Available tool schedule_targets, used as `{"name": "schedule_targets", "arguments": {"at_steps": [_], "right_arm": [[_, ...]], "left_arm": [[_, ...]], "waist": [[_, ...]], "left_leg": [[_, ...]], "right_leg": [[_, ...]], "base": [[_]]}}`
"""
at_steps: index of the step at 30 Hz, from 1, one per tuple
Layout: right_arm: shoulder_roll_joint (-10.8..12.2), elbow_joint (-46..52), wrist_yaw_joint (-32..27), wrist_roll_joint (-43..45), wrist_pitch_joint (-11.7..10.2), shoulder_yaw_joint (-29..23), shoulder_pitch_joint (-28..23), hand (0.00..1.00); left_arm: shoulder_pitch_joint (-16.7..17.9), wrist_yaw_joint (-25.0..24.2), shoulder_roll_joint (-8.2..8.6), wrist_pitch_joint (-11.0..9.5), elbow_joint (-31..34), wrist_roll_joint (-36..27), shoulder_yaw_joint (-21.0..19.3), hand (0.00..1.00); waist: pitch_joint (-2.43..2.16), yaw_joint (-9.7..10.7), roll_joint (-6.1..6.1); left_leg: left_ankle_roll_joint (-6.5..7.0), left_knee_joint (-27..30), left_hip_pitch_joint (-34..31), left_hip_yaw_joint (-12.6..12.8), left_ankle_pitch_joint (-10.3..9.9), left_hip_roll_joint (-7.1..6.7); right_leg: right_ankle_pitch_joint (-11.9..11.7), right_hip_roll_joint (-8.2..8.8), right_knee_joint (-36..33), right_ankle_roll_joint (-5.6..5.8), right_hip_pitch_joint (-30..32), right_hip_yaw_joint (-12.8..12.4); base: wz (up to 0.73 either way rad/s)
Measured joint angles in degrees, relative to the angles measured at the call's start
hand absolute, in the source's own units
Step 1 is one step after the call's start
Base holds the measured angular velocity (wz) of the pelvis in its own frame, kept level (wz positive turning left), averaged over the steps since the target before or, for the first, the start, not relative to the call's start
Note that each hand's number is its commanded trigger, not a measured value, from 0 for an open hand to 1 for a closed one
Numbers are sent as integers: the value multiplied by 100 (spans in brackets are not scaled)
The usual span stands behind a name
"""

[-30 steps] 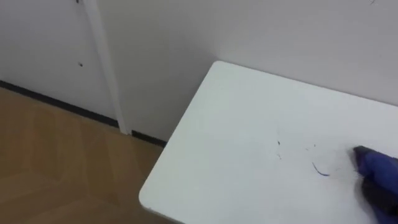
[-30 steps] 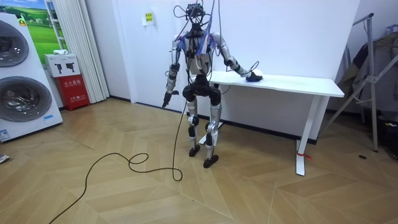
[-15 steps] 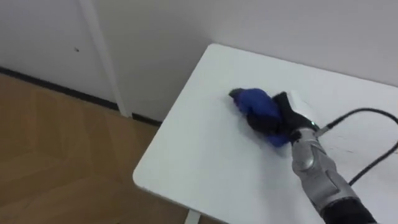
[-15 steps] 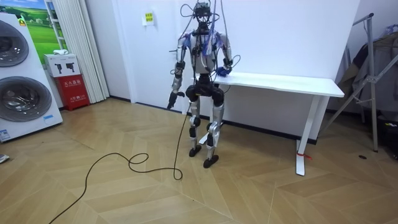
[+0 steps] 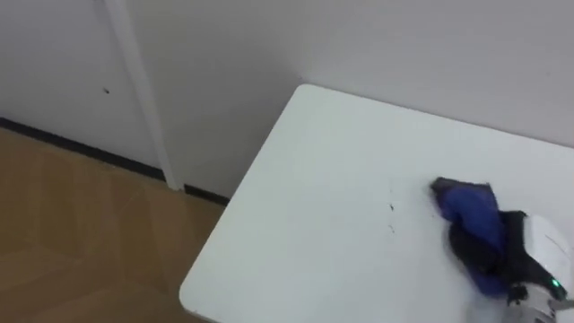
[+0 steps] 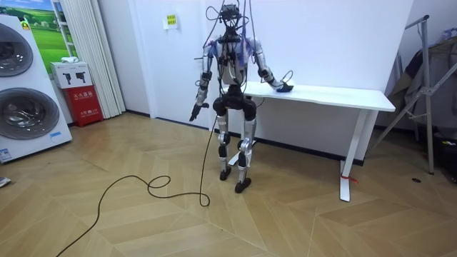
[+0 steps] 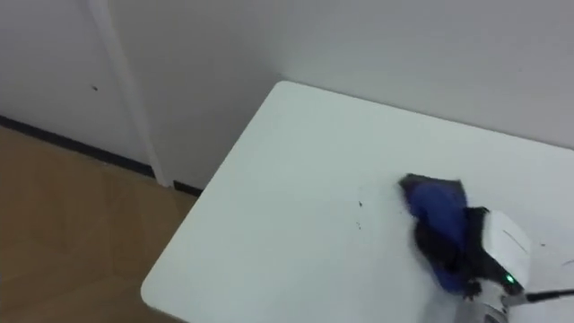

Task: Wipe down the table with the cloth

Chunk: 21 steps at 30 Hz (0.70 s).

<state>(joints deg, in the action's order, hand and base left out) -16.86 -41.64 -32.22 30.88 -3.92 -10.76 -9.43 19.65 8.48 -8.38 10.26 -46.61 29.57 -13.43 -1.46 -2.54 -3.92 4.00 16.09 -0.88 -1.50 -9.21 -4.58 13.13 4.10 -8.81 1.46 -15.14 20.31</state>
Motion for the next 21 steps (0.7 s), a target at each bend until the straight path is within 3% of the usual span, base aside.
{"name": "schedule_targets", "arguments": {"at_steps": [4,5,7,9,10,12,13,14,16,19,21], "right_arm": [[-97,-202,-16,-295,48,-39,3,100],[-94,-198,-9,-358,143,17,104,100],[-28,-167,52,-377,419,71,379,100],[35,51,319,-332,953,282,734,100],[97,198,473,-287,1109,366,845,100],[365,904,1061,93,1536,1193,1331,100],[396,1068,1186,168,1562,1451,1464,100],[465,1205,1413,339,1496,1883,1816,100],[540,1258,1671,428,1417,2126,2222,100],[544,1354,1834,464,1318,2136,2394,100],[490,1190,1821,636,1260,2062,2192,100]], "left_arm": [[-41,1,-5,2,0,-27,64,0],[-66,9,-12,3,-1,-87,154,0],[-146,26,-7,12,-65,-138,339,0],[-323,38,45,11,-233,-150,549,0],[-382,39,45,27,-338,-194,586,0],[-457,37,39,157,-446,-312,700,0],[-471,37,41,165,-445,-314,721,0],[-536,37,41,196,-445,-310,805,0],[-631,9,76,189,-441,-294,840,0],[-407,-21,75,202,-252,-292,858,0],[-84,-20,75,215,-96,-303,853,0]], "waist": [[0,43,3],[5,32,14],[5,-48,41],[55,-442,142],[56,-543,163],[104,-748,180],[123,-768,153],[226,-765,160],[252,-803,108],[209,-963,33],[199,-844,7]], "left_leg": [[-10,80,1,79,-35,13],[-2,138,-23,101,-41,25],[4,151,-53,137,-44,37],[-1,154,-74,148,-40,90],[-5,154,-97,125,-39,100],[-100,131,-245,62,25,134],[-130,106,-269,65,61,160],[-161,93,-299,75,122,193],[-189,53,-367,14,180,193],[-161,21,-340,-112,203,150],[-127,-7,-315,-186,177,63]], "right_leg": [[-3,17,-7,7,-1,-80],[-6,10,-8,12,7,-145],[-9,6,-22,19,50,-176],[-43,-61,-109,-28,271,-476],[-44,-90,-137,-47,354,-580],[-53,-180,-192,-95,671,-755],[-77,-188,-196,-107,721,-735],[-98,-213,-186,-141,783,-714],[-96,-213,-171,-185,835,-603],[-107,-172,-47,-230,716,-469],[-94,-117,12,-198,577,-242]], "base": [[-15],[-15],[-33],[-91],[-116],[-99],[-41],[8],[35],[34],[42]]}}
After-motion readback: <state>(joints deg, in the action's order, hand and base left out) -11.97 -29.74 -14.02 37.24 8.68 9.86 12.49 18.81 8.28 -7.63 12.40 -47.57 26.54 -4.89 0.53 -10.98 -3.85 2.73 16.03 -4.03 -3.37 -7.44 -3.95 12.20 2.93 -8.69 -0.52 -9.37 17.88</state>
